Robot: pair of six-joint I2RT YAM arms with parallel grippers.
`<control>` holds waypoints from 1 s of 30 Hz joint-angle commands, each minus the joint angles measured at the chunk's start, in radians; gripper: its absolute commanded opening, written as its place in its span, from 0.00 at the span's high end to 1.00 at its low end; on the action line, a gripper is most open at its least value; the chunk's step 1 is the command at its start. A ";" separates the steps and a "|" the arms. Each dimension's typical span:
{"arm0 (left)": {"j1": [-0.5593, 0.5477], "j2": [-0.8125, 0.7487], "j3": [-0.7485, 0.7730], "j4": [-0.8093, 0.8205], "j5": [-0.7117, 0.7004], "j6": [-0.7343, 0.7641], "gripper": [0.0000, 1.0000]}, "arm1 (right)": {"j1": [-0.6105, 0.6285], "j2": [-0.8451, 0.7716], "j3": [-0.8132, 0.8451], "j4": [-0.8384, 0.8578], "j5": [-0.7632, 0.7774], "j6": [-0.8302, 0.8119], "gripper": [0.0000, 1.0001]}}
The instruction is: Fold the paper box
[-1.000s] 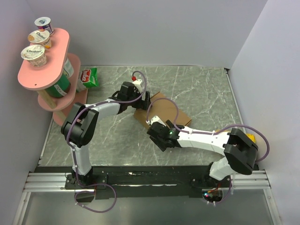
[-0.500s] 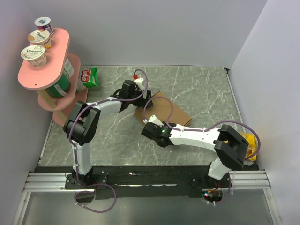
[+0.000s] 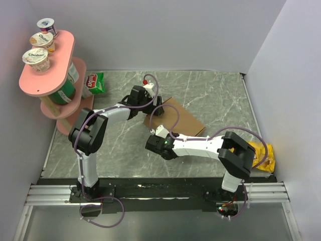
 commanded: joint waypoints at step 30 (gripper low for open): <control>0.237 -0.405 -0.272 0.161 0.168 -0.284 0.04 | -0.754 -0.130 0.167 0.396 -0.967 -0.397 0.06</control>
